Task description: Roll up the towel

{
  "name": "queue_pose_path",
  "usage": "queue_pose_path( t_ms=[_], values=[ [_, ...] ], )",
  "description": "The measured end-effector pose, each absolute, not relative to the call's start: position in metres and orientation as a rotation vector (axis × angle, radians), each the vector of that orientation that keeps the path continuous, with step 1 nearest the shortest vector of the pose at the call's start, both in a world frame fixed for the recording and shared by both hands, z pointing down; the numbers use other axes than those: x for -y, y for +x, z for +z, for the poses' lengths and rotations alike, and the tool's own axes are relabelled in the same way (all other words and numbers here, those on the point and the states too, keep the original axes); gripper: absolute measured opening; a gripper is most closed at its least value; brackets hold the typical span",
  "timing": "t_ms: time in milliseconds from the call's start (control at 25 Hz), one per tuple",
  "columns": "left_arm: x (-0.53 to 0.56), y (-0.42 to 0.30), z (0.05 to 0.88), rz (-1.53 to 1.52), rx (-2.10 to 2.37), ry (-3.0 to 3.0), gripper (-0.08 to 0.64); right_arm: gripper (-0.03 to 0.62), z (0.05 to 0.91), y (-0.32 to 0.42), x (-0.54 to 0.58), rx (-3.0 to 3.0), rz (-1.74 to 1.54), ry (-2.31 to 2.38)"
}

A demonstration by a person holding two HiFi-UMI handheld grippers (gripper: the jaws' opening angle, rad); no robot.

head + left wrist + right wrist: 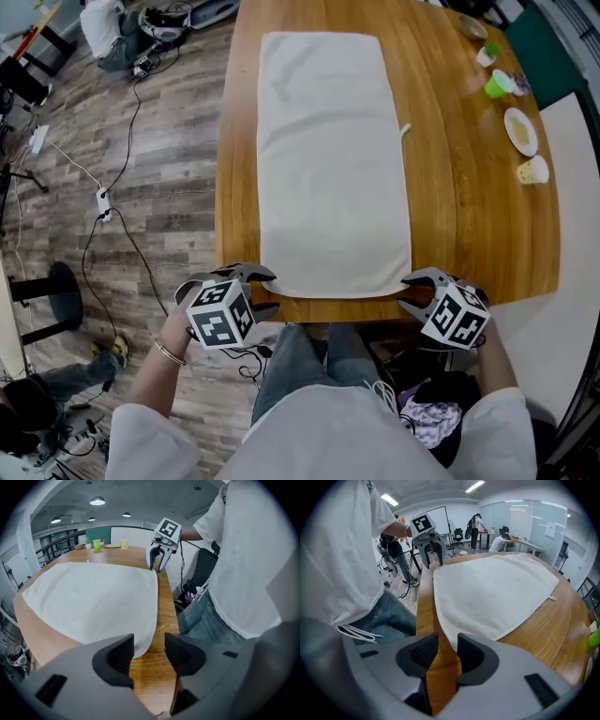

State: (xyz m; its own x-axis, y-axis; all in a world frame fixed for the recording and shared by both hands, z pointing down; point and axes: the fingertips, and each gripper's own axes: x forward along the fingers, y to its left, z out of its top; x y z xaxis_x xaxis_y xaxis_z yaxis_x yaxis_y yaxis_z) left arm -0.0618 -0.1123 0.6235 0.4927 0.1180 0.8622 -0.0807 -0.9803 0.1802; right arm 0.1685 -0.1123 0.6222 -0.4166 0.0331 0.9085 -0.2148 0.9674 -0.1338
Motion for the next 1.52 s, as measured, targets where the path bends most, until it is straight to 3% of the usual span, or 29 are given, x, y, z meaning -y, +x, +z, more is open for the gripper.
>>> queue_pose_path(
  t_ms=[640,920,1520],
  values=[
    [0.116,-0.066,0.639,1.583,-0.081,2.555,0.117,0.015,0.635,0.170,0.122,1.972,0.235,0.126],
    [0.122,-0.063,0.639,1.566,-0.017,2.569,0.040,0.009,0.632,0.172,0.122,1.990,0.273,0.133],
    [0.078,-0.067,0.587,1.370,0.004,2.524,0.032,0.008,0.579,0.171,0.076,2.044,0.440,0.101]
  ],
)
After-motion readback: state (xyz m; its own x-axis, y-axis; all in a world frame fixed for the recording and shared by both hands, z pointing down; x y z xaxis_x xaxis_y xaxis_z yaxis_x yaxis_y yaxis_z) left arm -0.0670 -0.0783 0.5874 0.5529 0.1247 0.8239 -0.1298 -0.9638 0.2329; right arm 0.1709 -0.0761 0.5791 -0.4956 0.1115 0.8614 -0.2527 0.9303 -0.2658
